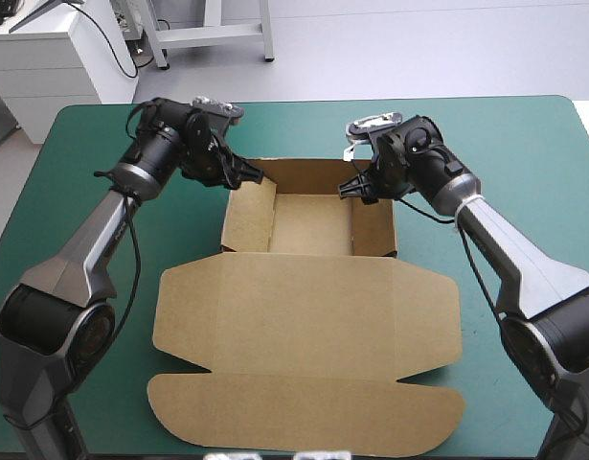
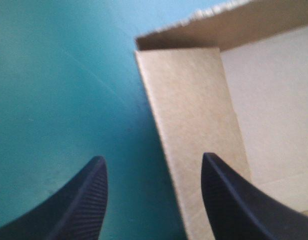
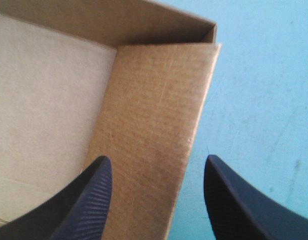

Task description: Fold the box

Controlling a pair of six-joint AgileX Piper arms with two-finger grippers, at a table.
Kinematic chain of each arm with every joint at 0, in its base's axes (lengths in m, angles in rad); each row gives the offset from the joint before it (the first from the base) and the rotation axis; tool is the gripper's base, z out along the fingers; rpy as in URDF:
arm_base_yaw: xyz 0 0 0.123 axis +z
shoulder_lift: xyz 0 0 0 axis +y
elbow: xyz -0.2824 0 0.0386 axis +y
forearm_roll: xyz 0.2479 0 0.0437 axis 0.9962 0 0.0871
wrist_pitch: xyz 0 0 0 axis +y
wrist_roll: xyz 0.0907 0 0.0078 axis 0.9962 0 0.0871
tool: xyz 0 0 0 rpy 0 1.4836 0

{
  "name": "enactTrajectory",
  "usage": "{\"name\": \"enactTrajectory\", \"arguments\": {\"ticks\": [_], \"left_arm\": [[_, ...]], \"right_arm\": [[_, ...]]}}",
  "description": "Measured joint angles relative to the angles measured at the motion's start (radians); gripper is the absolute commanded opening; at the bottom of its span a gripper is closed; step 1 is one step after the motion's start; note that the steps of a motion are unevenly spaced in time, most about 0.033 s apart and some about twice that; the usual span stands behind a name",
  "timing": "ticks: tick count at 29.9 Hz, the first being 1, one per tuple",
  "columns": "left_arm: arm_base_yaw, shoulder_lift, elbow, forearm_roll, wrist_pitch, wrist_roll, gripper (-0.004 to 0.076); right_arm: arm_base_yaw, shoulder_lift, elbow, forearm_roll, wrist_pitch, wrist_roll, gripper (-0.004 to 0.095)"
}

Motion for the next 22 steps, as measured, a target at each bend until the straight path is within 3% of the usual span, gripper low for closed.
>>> {"name": "enactTrajectory", "arguments": {"ticks": [6,8,11,12,22], "left_arm": [[0.000,-0.022,-0.199,0.074,0.038,0.000,0.0368],[-0.002,-0.054,-0.218,0.077,0.043,0.000,0.0277],[-0.002,-0.113,-0.225,0.086,0.043,0.007,0.0016],[-0.002,-0.135,-0.227,0.089,0.043,0.020,-0.0003],[-0.002,-0.375,-0.166,0.096,0.043,0.105,-0.0008]], "right_arm": [[0.001,-0.005,-0.119,-0.014,0.111,0.000,0.0511],[0.001,-0.011,-0.140,-0.033,0.129,0.000,0.0511],[0.001,-0.029,-0.145,-0.050,0.140,0.009,0.0511],[0.001,-0.034,-0.146,-0.051,0.142,0.011,0.0511],[-0.014,-0.023,-0.056,-0.035,0.143,0.043,0.0474]]}}
